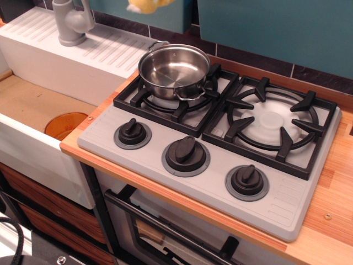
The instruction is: Put pan on stove and put stuffedduck in pan
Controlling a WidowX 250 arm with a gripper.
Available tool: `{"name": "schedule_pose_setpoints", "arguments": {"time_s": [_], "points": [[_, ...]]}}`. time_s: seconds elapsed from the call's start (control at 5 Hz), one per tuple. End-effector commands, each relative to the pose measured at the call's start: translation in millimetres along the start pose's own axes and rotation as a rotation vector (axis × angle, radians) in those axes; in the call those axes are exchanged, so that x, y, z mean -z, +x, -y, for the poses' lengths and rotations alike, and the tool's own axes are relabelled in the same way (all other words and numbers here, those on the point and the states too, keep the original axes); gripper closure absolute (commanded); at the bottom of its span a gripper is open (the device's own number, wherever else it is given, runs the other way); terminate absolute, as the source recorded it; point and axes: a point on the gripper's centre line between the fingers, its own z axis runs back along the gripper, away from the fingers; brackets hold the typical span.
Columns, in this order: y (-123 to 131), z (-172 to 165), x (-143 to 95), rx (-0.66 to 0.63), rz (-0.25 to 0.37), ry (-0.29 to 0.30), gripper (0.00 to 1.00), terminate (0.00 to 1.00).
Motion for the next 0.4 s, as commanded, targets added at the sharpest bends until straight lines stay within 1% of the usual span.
{"name": "schedule_pose_setpoints", "arguments": {"time_s": [0.0,0.2], "points": [[9.0,9.9,-10.6,-0.02,0.07,0.0,1.0,0.0],[11.4,10.4,-5.9,-0.019,0.092,-0.002,0.0,0.0]]}}
